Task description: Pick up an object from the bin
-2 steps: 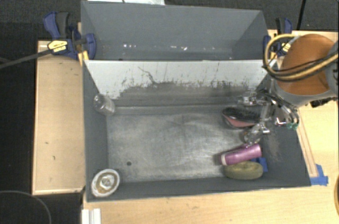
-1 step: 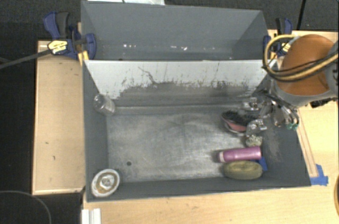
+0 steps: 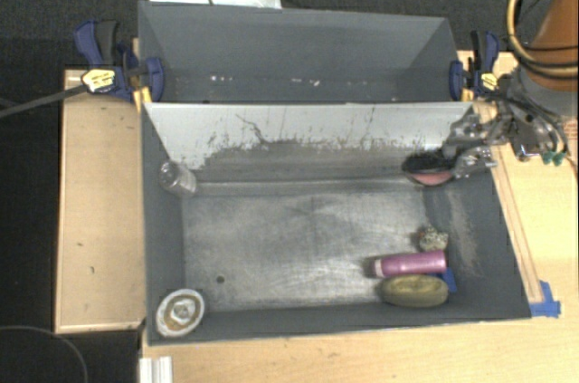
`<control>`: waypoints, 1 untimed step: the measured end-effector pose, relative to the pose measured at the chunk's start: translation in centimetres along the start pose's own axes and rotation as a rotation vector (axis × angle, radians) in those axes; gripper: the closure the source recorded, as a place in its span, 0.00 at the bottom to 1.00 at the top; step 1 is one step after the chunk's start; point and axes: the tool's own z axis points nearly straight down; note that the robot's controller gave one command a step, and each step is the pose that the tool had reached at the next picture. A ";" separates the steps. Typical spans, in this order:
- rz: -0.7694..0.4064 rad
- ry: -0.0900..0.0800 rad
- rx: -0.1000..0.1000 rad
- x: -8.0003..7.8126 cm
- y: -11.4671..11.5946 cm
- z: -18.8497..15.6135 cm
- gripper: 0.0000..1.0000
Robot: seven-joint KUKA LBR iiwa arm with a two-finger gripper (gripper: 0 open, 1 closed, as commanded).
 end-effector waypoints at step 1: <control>0.001 0.008 -0.003 0.1 0.0 0.5 0.00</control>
Offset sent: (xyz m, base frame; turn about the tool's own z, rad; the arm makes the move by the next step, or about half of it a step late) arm 0.0000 0.0000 0.0000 0.0000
